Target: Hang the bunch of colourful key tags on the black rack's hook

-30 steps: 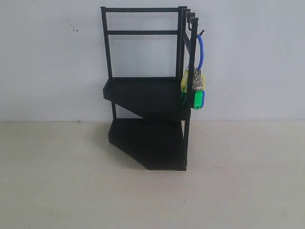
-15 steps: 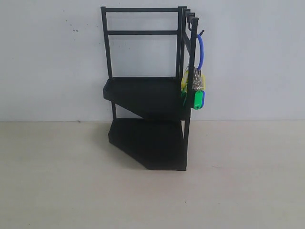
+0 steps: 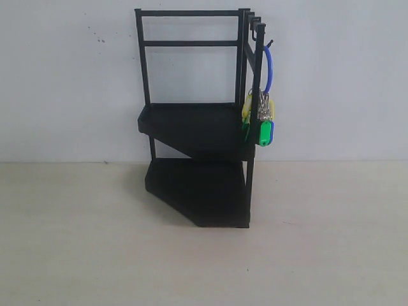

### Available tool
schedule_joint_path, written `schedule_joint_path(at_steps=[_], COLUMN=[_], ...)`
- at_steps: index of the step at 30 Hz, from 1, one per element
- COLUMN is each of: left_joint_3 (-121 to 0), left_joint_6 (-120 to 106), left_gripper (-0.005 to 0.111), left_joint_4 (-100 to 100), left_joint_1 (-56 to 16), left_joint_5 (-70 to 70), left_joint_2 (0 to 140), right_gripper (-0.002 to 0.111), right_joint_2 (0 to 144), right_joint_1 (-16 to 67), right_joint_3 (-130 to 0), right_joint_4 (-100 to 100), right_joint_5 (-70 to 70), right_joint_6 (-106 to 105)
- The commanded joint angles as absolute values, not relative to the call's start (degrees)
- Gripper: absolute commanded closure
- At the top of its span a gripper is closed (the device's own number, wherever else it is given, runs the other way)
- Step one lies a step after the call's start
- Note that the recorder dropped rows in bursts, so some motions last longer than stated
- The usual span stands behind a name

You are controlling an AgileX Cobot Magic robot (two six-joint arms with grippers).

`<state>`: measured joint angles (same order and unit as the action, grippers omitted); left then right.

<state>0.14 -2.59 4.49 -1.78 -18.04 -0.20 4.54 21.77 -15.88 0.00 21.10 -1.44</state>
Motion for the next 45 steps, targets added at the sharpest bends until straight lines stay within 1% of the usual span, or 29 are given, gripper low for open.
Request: schedule_joint_path(at_steps=[1,6,7,8,9,13,19,45], left_joint_3=[0.0,0.0,0.0,0.0,0.0,0.0,0.0,0.0], left_joint_6=[-2.6,-2.6,-2.6,-2.6,-2.6,-2.6,-2.6,-2.6], left_gripper=[0.102,0.102,0.102,0.102,0.102,0.102,0.102,0.102], left_joint_4=[4.9,4.9,4.9,4.9,4.9,4.9,4.9,4.9], left_joint_1=[-1.6,-1.6,-1.6,-1.6,-1.6,-1.6,-1.6,-1.6], left_joint_5=[-17.8,-17.8,-17.8,-17.8,-17.8,-17.8,-17.8,-17.8], left_joint_2=[0.0,0.0,0.0,0.0,0.0,0.0,0.0,0.0], right_gripper=[0.109,0.109,0.109,0.109,0.109,0.109,0.109,0.109], right_joint_2=[0.0,0.0,0.0,0.0,0.0,0.0,0.0,0.0], right_joint_1=[14.9,8.6,7.6,6.0,4.9,2.4,2.3,2.3], right_joint_3=[-10.1,-0.1,0.0,0.0,0.0,0.0,0.0,0.0], right_joint_4=[0.0,0.0,0.4,0.6,0.7,0.7,0.7,2.7], right_joint_5=[18.9,8.9,7.1,7.2,10.7,12.7,19.4,19.9], right_joint_6=[-1.9,-1.4,-1.2,0.0,0.3,0.3,0.0,2.2])
